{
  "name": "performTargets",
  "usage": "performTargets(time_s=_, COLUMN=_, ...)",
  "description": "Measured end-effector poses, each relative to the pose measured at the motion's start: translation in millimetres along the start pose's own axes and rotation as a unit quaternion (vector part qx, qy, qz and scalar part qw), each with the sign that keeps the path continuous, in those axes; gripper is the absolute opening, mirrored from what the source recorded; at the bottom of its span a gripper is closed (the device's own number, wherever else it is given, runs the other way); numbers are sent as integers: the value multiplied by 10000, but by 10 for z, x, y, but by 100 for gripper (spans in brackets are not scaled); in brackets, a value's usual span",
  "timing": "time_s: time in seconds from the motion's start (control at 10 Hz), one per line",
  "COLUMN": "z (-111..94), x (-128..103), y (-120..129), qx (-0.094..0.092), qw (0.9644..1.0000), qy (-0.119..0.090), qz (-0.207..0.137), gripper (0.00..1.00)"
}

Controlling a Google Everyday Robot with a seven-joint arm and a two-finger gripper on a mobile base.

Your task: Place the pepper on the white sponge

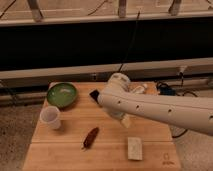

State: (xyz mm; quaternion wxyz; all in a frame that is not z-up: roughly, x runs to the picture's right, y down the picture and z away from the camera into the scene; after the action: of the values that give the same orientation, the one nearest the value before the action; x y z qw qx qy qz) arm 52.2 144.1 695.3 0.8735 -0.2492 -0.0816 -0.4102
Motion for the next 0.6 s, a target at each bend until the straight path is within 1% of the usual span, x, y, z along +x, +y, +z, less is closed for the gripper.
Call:
performTargets(time_s=0.2, z=29, x=-99, y=-63, qx=24, qw=9994, qy=-41, qz=-330, gripper=80)
performTargets(time_s=0.3, z=39, x=-172, y=-140, qx=44, qw=9986, qy=-70, qz=-524, gripper=80)
performTargets(time_s=0.5, z=67, x=-310, y=-232, qx=-6, qw=9950, qy=-126, qz=-995, gripper=80)
performTargets(time_s=0.6, z=87, x=-341, y=-242, qx=-20, qw=9941, qy=-131, qz=-1079, gripper=80)
